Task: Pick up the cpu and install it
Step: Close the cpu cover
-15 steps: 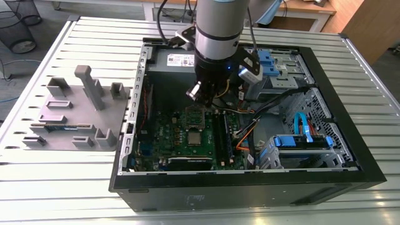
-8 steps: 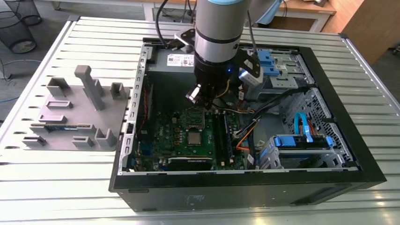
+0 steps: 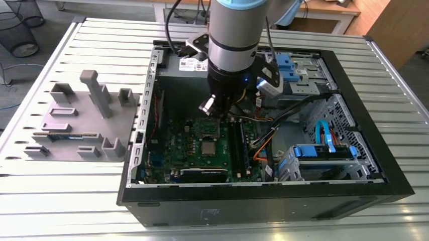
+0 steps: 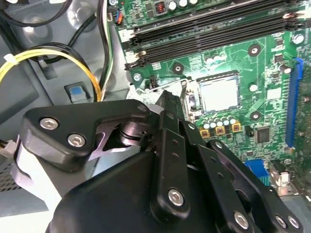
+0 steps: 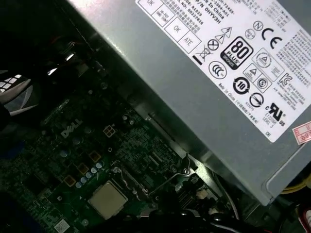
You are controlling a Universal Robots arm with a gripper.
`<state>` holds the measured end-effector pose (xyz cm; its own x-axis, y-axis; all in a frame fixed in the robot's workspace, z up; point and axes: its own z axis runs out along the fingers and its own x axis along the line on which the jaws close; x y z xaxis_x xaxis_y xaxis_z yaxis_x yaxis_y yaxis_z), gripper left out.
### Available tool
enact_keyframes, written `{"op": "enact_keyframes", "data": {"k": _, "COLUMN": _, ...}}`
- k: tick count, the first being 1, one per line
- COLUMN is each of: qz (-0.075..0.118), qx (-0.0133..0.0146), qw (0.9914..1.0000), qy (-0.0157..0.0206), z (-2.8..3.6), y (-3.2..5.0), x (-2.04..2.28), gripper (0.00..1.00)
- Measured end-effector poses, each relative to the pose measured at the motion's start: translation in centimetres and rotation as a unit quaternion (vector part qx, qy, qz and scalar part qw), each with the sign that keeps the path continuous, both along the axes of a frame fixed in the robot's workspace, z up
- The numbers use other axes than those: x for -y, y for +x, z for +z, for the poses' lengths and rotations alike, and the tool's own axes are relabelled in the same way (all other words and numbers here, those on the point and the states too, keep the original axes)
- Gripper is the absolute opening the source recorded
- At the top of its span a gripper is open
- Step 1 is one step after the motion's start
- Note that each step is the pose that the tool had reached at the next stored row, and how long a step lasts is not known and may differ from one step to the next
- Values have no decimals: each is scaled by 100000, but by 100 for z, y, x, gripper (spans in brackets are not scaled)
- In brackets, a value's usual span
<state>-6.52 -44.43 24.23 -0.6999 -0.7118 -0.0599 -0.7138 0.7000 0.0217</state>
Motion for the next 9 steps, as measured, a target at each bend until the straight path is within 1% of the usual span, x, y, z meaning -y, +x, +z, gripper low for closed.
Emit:
{"op": "enact_keyframes", "data": {"k": 3, "qz": 223, "qx": 1, "qw": 100000, "qy": 0, "z": 0, "y": -2, "x": 46, "gripper": 11}}
{"op": "enact_keyframes", "data": {"k": 9, "qz": 460, "qx": 0, "qw": 99999, "qy": -59, "z": 0, "y": -3, "x": 150, "gripper": 11}}
